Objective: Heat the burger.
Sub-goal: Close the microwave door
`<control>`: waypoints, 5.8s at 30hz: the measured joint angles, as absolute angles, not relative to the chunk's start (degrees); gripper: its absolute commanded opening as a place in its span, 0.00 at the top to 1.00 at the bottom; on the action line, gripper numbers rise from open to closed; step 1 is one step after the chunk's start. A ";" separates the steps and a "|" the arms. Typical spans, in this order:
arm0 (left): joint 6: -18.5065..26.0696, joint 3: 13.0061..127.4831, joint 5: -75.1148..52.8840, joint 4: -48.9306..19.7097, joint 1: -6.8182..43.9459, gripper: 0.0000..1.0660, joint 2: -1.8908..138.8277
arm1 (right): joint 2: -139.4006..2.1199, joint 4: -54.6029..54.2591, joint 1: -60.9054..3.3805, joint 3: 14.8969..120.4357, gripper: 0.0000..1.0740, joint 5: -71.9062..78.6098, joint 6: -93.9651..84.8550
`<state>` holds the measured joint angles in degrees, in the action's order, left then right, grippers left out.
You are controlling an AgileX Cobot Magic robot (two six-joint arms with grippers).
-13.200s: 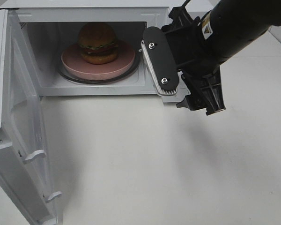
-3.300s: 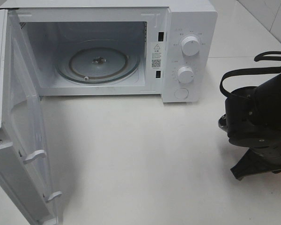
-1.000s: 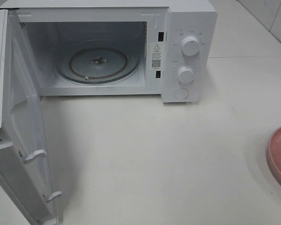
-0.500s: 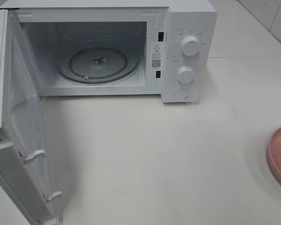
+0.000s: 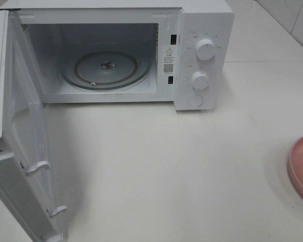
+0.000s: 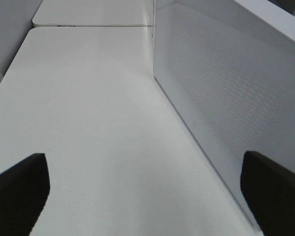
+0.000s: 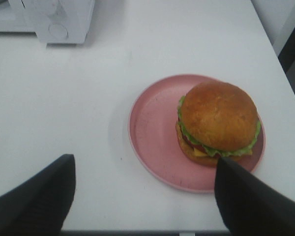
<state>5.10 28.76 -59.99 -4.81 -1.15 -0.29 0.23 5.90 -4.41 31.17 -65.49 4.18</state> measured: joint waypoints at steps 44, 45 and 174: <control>5.10 28.76 -59.99 -4.81 -1.15 0.03 -0.29 | 0.23 4.87 -4.41 28.59 0.29 -57.81 3.15; 5.10 28.76 -59.99 -4.81 -1.15 0.03 -0.29 | 0.23 4.87 -4.41 28.59 0.29 -57.81 3.15; -17.59 25.15 52.60 25.84 14.95 1.00 89.61 | 0.23 4.87 -4.41 28.59 0.29 -57.81 3.15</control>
<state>-17.59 25.15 52.60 25.84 14.95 89.61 0.23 4.87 -4.41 28.59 -57.81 3.15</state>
